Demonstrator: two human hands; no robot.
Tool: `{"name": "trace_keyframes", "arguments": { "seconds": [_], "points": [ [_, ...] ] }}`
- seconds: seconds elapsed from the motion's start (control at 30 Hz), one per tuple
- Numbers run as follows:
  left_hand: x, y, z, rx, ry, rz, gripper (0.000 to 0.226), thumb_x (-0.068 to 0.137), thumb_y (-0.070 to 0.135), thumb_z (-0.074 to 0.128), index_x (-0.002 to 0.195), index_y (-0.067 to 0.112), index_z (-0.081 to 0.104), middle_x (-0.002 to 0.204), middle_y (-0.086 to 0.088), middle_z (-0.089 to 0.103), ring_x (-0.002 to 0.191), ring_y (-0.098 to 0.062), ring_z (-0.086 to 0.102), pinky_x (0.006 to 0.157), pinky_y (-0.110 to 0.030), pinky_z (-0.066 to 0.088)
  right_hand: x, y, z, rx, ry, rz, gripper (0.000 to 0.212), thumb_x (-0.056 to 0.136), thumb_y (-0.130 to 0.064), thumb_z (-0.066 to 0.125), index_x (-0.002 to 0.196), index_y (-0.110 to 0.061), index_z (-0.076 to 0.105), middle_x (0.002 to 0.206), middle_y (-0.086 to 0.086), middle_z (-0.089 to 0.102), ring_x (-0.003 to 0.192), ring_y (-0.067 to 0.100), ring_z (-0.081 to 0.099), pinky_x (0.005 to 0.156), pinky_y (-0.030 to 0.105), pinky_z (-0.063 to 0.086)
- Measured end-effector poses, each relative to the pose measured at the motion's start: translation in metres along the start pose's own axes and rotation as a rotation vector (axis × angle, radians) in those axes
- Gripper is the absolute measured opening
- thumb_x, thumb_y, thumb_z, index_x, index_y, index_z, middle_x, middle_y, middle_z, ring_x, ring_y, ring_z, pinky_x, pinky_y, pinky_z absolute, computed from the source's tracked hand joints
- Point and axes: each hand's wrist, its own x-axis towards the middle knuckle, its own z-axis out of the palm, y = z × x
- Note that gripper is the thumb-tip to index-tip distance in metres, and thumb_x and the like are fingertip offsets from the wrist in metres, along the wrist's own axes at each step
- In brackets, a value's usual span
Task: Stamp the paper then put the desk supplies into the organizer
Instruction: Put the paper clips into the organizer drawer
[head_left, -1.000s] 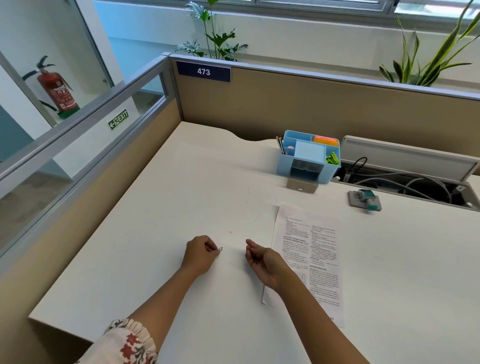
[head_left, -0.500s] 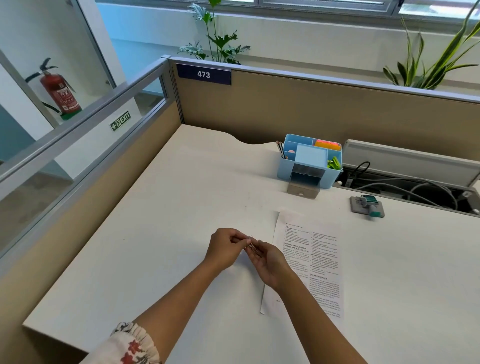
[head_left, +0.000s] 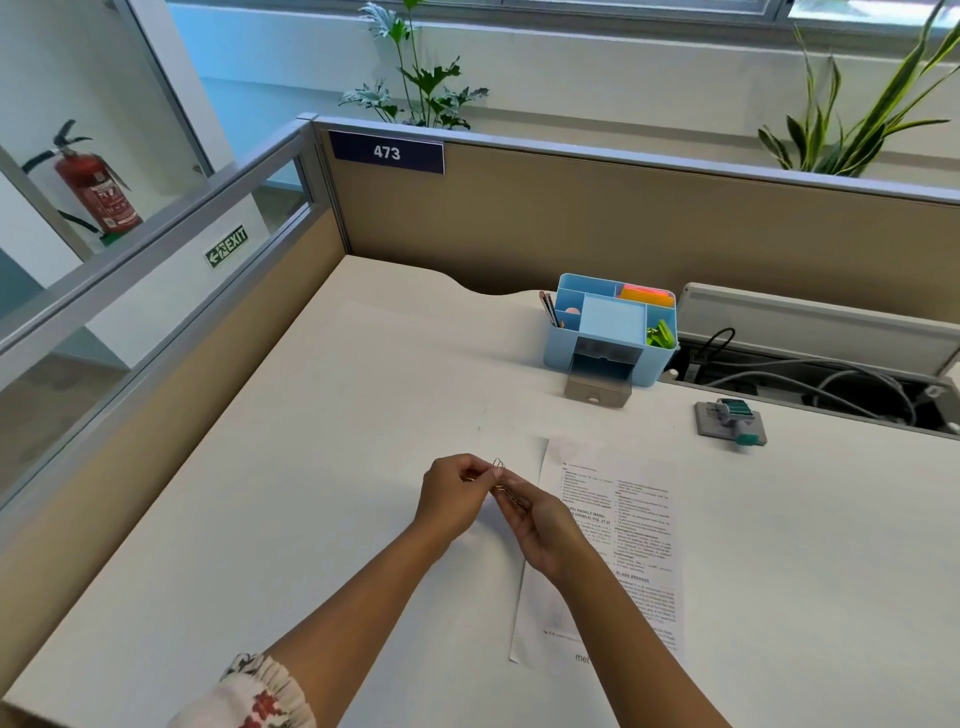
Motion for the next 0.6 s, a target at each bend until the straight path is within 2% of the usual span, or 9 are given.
{"name": "trace_keyframes", "arguments": {
  "seconds": [0.13, 0.27, 0.43, 0.47, 0.6],
  "points": [
    [0.017, 0.014, 0.01, -0.203, 0.001, -0.115, 0.012, 0.09, 0.019, 0.065, 0.091, 0.009, 0.07, 0.087, -0.008, 0.074, 0.08, -0.021, 0.071, 0.069, -0.029, 0.058, 0.007, -0.01, -0.002, 0.112, 0.025, 0.004, 0.023, 0.096, 0.001, 0.05, 0.112, 0.01, 0.064, 0.114, 0.022, 0.069, 0.112, 0.028, 0.065, 0.091, 0.03, 0.054],
    [0.04, 0.038, 0.027, -0.298, -0.02, -0.185, 0.01, 0.09, 0.015, 0.064, 0.089, 0.007, 0.07, 0.085, -0.007, 0.072, 0.07, -0.018, 0.065, 0.066, -0.026, 0.055, 0.009, -0.021, -0.009, 0.188, 0.083, 0.002, 0.022, 0.095, 0.002, 0.053, 0.111, 0.012, 0.063, 0.116, 0.026, 0.067, 0.113, 0.031, 0.064, 0.089, 0.034, 0.055],
    [0.074, 0.072, 0.06, -0.252, -0.058, -0.215, 0.004, 0.085, 0.013, 0.07, 0.082, 0.014, 0.07, 0.086, -0.005, 0.073, 0.072, -0.018, 0.064, 0.066, -0.023, 0.054, 0.009, -0.04, -0.024, 0.198, 0.167, -0.026, 0.019, 0.095, -0.002, 0.056, 0.107, 0.007, 0.067, 0.111, 0.021, 0.07, 0.109, 0.03, 0.066, 0.102, 0.037, 0.049],
    [0.081, 0.08, 0.068, -0.246, -0.061, -0.22, 0.001, 0.085, 0.013, 0.071, 0.084, 0.012, 0.071, 0.086, -0.006, 0.073, 0.072, -0.018, 0.063, 0.066, -0.023, 0.054, 0.01, -0.044, -0.028, 0.197, 0.179, -0.035, 0.019, 0.095, -0.003, 0.056, 0.108, 0.007, 0.067, 0.11, 0.02, 0.071, 0.108, 0.029, 0.067, 0.102, 0.037, 0.049],
    [0.109, 0.105, 0.097, -0.197, -0.03, -0.204, 0.018, 0.082, 0.014, 0.074, 0.099, 0.006, 0.072, 0.093, -0.005, 0.07, 0.075, -0.017, 0.063, 0.068, -0.025, 0.056, 0.013, -0.061, -0.041, 0.223, 0.209, -0.071, 0.021, 0.095, -0.003, 0.056, 0.11, 0.006, 0.067, 0.111, 0.019, 0.071, 0.106, 0.029, 0.068, 0.098, 0.038, 0.053]
  ]
}}
